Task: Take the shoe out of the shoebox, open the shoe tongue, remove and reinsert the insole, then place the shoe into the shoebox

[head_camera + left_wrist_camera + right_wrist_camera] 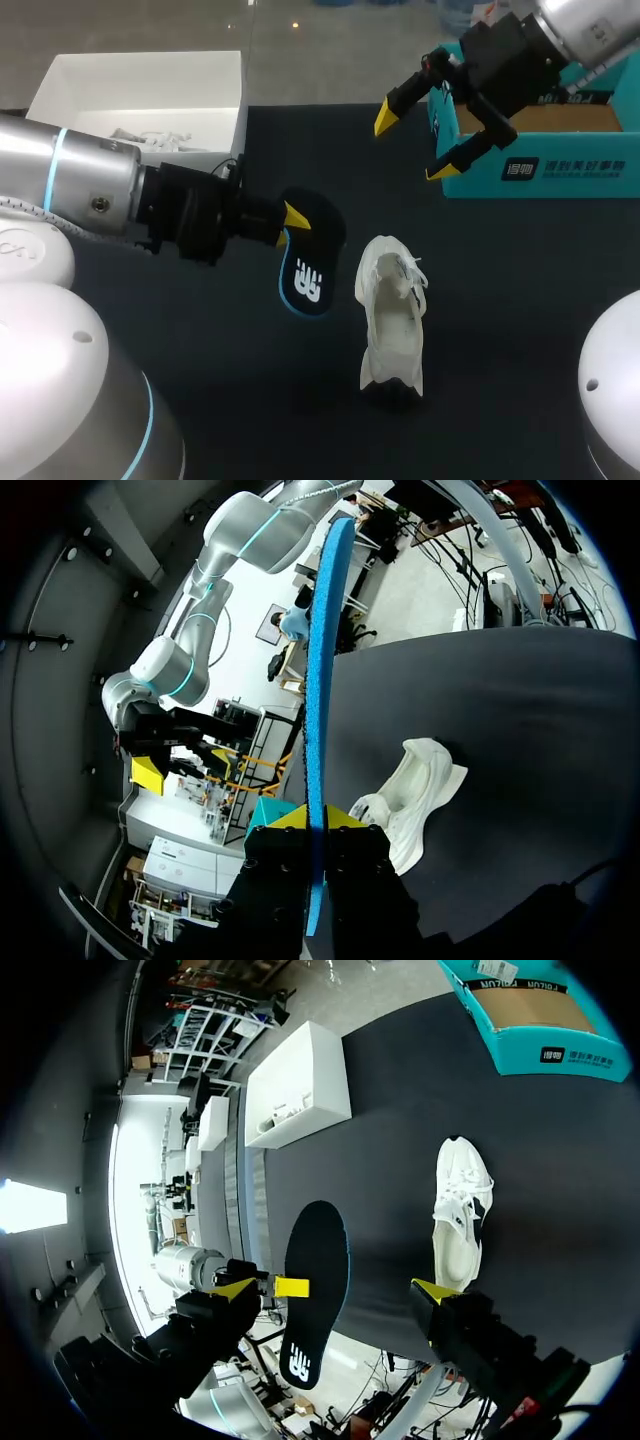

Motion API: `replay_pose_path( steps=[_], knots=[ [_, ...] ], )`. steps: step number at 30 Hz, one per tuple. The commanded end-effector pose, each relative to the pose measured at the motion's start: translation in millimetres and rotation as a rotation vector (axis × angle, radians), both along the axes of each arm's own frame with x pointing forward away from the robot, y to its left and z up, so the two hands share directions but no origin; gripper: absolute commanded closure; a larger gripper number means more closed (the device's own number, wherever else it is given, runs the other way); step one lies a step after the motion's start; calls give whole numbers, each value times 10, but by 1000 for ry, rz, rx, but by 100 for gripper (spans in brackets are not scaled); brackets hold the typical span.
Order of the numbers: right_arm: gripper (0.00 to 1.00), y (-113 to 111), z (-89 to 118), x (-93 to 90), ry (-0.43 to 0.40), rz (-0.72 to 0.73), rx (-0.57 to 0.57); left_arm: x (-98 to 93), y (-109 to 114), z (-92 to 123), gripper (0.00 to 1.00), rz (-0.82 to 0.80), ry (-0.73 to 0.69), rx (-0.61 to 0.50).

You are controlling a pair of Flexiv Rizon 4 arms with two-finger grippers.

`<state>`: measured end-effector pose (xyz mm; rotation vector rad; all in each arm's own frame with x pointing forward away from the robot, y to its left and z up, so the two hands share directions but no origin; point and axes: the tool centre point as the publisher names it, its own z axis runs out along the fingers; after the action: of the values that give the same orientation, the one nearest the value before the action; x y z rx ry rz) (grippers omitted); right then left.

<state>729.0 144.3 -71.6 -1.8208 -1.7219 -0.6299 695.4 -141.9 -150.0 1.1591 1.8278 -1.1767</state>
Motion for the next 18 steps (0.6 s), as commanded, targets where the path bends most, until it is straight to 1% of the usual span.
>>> replay_pose_path(
  steps=[1,3,6,8,10,12,13,15,17,18],
  knots=[
    [0,13,12,15,4,5,-66,-7,2,-6,100,1,-1,1],
    [0,-81,56,23,-23,75,-116,-7,2,-6,100,1,-1,1],
    [0,-197,94,35,-43,123,-193,-7,2,-6,100,1,-1,1],
    [0,-276,89,38,-66,144,-182,-7,2,-6,100,1,-1,1],
    [0,-318,76,35,-85,171,-207,-7,2,-6,100,1,-1,1],
    [0,-367,54,30,-112,201,-197,-7,2,-6,100,1,-1,1],
    [0,-395,37,27,-111,199,-202,-7,2,-6,100,1,-1,1],
    [0,-438,7,16,-155,226,-199,-7,2,-6,100,1,-1,1],
    [0,-491,-39,-2,-188,219,-230,-7,2,-6,100,1,-1,1],
    [0,-506,-53,-19,-229,238,-232,-7,2,-6,100,1,-1,1]
  ],
)
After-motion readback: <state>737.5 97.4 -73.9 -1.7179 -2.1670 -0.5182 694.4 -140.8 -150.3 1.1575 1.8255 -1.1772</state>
